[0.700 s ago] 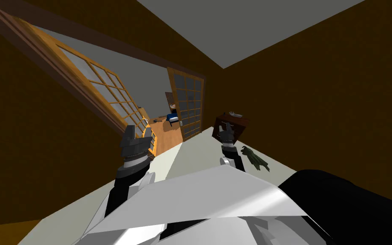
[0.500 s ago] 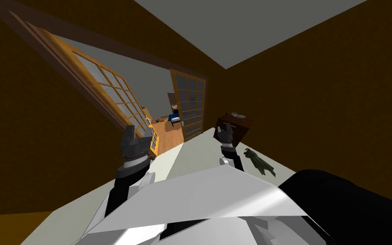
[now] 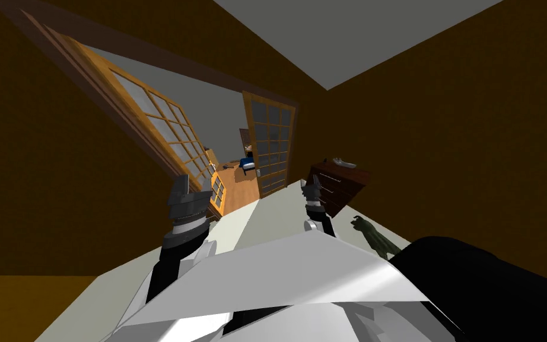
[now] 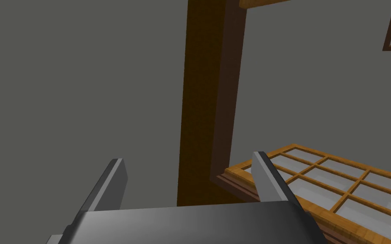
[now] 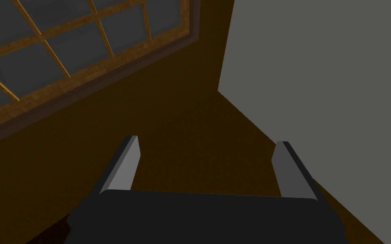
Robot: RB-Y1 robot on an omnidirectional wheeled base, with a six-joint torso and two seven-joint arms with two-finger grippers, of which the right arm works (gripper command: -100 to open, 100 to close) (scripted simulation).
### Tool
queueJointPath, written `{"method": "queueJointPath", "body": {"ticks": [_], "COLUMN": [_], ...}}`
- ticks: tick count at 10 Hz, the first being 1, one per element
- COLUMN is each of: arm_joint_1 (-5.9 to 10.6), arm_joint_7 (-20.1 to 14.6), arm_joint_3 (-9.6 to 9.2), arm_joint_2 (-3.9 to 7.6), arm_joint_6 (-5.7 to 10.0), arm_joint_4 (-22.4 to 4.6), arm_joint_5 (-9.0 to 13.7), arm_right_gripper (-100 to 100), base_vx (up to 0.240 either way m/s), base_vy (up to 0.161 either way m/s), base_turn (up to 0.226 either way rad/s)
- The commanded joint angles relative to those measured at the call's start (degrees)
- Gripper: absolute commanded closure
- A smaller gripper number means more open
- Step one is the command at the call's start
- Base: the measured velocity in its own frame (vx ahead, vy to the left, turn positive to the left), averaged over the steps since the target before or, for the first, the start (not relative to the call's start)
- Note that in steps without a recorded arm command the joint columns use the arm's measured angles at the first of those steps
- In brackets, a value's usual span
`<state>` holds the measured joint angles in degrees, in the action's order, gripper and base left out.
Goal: Push the door open
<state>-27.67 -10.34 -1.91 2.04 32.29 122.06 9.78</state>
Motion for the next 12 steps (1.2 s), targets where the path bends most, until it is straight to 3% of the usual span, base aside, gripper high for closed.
{"method": "queueJointPath", "body": {"ticks": [1, 10, 12], "arm_joint_1": [0.44, 3.33, 4.3], "arm_joint_7": [-1.79, -9.21, -11.71], "arm_joint_3": [-0.67, -3.08, -3.89], "arm_joint_2": [0.5, 2.2, 2.61], "arm_joint_6": [1.02, 4.89, 6.19], "arm_joint_4": [-2.33, -12.96, -16.54], "arm_joint_5": [1.53, 8.2, 10.44], "arm_right_gripper": [-100, -100, -100], "base_vx": [0.119, 0.107, 0.134], "base_vy": [0.002, -0.01, -0.017], "base_turn": [0.242, 0.149, 0.219]}}
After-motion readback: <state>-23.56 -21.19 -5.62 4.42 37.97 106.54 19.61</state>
